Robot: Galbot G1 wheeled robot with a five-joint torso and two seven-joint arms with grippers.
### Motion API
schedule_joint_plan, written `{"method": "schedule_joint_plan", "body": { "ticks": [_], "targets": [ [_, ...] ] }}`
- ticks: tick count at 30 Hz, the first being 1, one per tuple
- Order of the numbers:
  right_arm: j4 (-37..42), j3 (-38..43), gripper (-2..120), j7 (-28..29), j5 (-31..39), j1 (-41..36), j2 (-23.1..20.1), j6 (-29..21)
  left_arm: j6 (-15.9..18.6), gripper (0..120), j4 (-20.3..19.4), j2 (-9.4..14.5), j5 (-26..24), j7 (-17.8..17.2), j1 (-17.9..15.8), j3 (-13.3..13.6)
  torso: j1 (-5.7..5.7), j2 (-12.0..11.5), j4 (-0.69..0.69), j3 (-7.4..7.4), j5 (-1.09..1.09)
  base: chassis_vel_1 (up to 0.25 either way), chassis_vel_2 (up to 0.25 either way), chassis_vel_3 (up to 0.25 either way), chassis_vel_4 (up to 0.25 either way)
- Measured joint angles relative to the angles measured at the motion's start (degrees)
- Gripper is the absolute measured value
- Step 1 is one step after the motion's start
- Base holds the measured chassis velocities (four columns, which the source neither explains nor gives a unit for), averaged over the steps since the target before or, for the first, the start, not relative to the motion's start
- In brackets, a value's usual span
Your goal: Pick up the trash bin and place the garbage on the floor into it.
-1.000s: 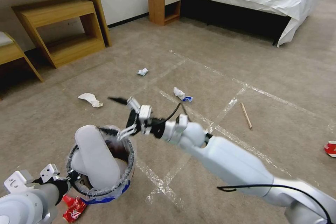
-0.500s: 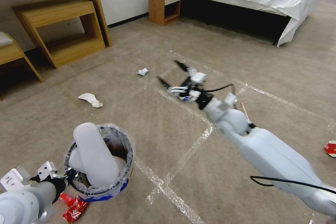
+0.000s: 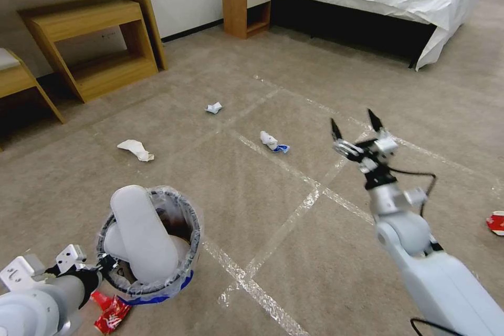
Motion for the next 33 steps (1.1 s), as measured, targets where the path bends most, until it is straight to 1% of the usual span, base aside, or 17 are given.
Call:
{"method": "schedule_joint_plan", "body": {
  "ticks": [1, 2, 5, 6, 9, 10, 13, 14, 16, 17, 19, 27, 29, 33],
  "targets": [
    [0.5, 1.3, 100, 0.1, -1.0, -1.9, 1.5, 0.2, 0.0, 0, 0.0, -0.1, 0.1, 0.0, 0.0, 0.0, 0.00, 0.0, 0.02, 0.00, -0.01, 0.000, 0.000, 0.000, 0.000],
    [0.5, 1.3, 100, 0.1, -1.0, -1.9, 1.5, 0.2, 0.0, 0, 0.0, -0.1, 0.1, 0.0, 0.0, 0.0, 0.00, 0.0, 0.02, 0.00, -0.01, 0.000, 0.000, 0.000, 0.000],
    [1.4, 4.6, 100, 0.0, -5.0, -7.2, 7.0, 2.0, 0.0, 0, -0.3, -0.7, 0.4, 0.1, 0.4, 0.0, 0.00, 0.0, 0.01, 0.00, -0.02, 0.000, 0.000, 0.000, 0.000],
    [1.4, 4.6, 100, 0.0, -5.0, -7.2, 7.0, 2.0, 0.0, 0, -0.3, -0.7, 0.4, 0.1, 0.4, 0.0, 0.00, 0.0, 0.01, 0.00, -0.02, 0.000, 0.000, 0.000, 0.000],
    [1.5, 6.3, 100, 0.3, -9.8, -10.7, 11.1, 5.0, 0.0, 0, -0.6, -1.2, 0.4, 0.1, 0.7, -0.2, 0.00, 0.0, 0.02, 0.00, -0.02, 0.000, 0.000, 0.000, 0.000],
    [1.5, 6.3, 100, 0.3, -9.8, -10.7, 11.1, 5.0, 0.0, 0, -0.6, -1.2, 0.4, 0.1, 0.7, -0.2, 0.00, 0.0, 0.02, 0.00, -0.02, 0.000, 0.000, 0.000, 0.000],
    [0.7, 8.3, 100, 1.5, -14.2, -13.4, 14.0, 9.0, 0.0, 0, -0.9, -1.9, 0.4, 0.1, 0.9, -0.4, 0.00, 0.0, 0.02, 0.01, -0.02, 0.000, 0.000, 0.000, 0.000],
    [0.7, 8.3, 100, 1.5, -14.2, -13.4, 14.0, 9.0, 0.0, 0, -0.9, -1.9, 0.4, 0.1, 0.9, -0.4, 0.00, 0.0, 0.02, 0.01, -0.02, 0.000, 0.000, 0.000, 0.000],
    [0.1, 9.0, 100, 1.9, -16.3, -15.0, 15.4, 11.3, 0.0, 0, -1.0, -2.3, 0.5, 0.1, 0.9, -0.4, 0.00, 0.0, 0.01, 0.01, -0.02, 0.000, 0.000, 0.000, 0.000],
    [0.1, 9.0, 100, 1.9, -16.3, -15.0, 15.4, 11.3, 0.0, 0, -1.0, -2.3, 0.5, 0.1, 0.9, -0.4, 0.00, 0.0, 0.01, 0.01, -0.02, 0.000, 0.000, 0.000, 0.000],
    [-0.8, 9.4, 100, 2.1, -19.0, -16.0, 16.6, 13.8, 0.0, 0, -1.0, -2.8, 0.8, 0.1, 1.0, -0.4, 0.00, 0.0, 0.02, 0.00, -0.03, 0.000, 0.000, 0.000, 0.000],
    [-2.6, 8.1, 100, 2.7, -21.9, -17.6, 19.1, 17.7, 0.0, 0, -1.5, -3.7, 1.1, 0.1, 1.4, -0.6, 0.00, 0.0, 0.02, 0.01, -0.02, 0.000, 0.000, 0.000, 0.000],
    [-3.2, 7.6, 100, 3.0, -23.0, -18.2, 19.7, 19.2, 0.0, 0, -1.7, -4.1, 1.1, 0.1, 1.6, -0.8, 0.00, 0.0, 0.02, 0.01, -0.01, 0.000, 0.000, 0.000, 0.000],
    [-3.2, 7.1, 100, 3.3, -23.7, -18.9, 20.4, 20.1, 0.1, 0, -1.9, -5.0, 1.4, 0.1, 1.8, -0.7, 0.00, 0.0, 0.02, 0.01, -0.02, 0.000, 0.000, 0.000, 0.000]
  ]
}}
